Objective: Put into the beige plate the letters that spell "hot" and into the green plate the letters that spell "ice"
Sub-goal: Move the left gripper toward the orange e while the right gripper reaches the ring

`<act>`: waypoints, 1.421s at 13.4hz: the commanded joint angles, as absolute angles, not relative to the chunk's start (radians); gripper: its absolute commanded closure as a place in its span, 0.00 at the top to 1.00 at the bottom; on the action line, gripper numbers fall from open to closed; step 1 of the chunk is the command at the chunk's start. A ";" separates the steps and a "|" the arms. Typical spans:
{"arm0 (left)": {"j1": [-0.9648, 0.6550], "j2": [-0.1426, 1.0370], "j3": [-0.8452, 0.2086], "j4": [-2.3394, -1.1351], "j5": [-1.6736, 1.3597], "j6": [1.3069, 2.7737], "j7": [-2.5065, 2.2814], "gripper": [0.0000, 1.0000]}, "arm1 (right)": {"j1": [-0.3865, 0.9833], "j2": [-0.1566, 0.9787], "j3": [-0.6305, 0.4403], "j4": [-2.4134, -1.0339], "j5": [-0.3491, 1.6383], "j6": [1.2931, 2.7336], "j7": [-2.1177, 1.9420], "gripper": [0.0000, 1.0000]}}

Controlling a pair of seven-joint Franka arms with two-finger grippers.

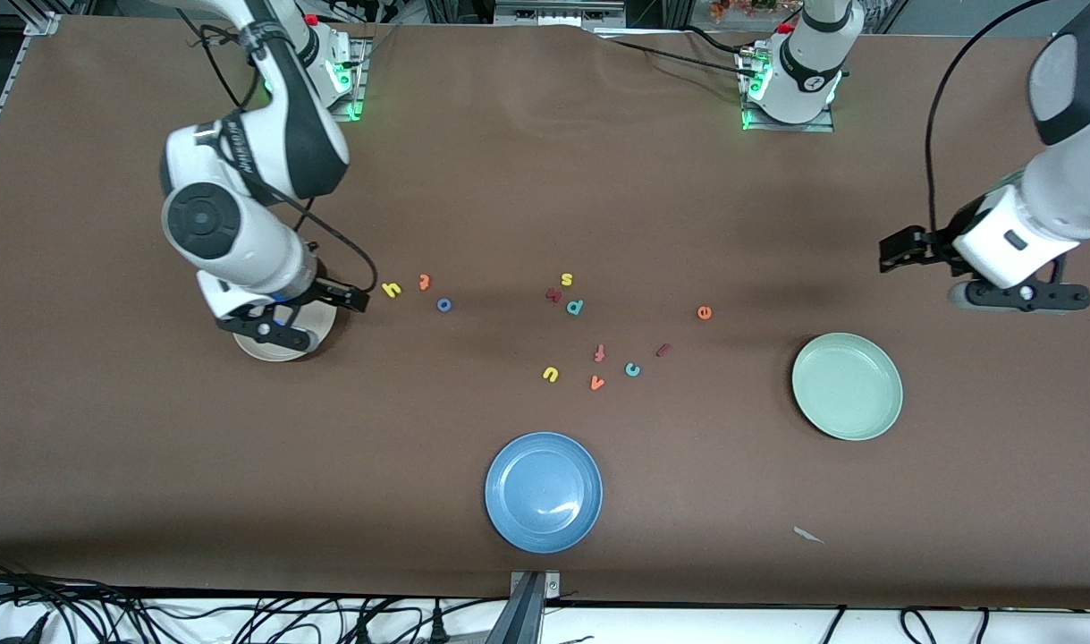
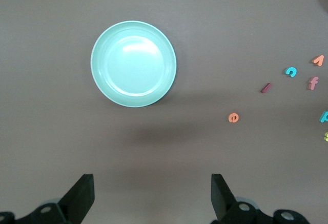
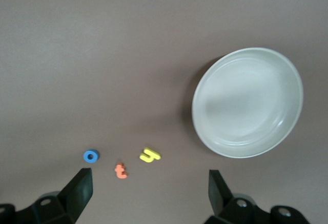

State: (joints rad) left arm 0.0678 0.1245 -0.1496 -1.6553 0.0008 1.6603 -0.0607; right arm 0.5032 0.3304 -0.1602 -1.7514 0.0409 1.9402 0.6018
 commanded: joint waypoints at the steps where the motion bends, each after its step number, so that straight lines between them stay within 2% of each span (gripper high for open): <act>1: 0.071 0.124 -0.192 -1.716 -0.018 1.739 -0.129 1.00 | 0.548 0.348 -0.164 -1.781 0.054 1.997 0.649 1.00; 4: 0.071 0.123 -0.235 -1.790 -0.017 1.828 -0.189 1.00 | 0.557 0.383 -0.141 -1.781 0.055 2.014 0.649 1.00; 12: 0.071 0.130 -0.333 -2.040 -0.008 2.190 -0.285 1.00 | 0.571 0.486 -0.083 -1.782 0.114 2.169 0.649 0.99; 19: 0.014 0.256 -0.359 -2.075 0.038 2.342 -0.417 1.00 | 0.575 0.508 -0.075 -1.819 0.115 2.177 0.660 0.99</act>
State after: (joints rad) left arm 0.0377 0.2181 -0.3569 -2.0739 0.0036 2.2998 -0.3567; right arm 0.5703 0.5170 -0.0763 -1.7945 0.1004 2.1577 0.6464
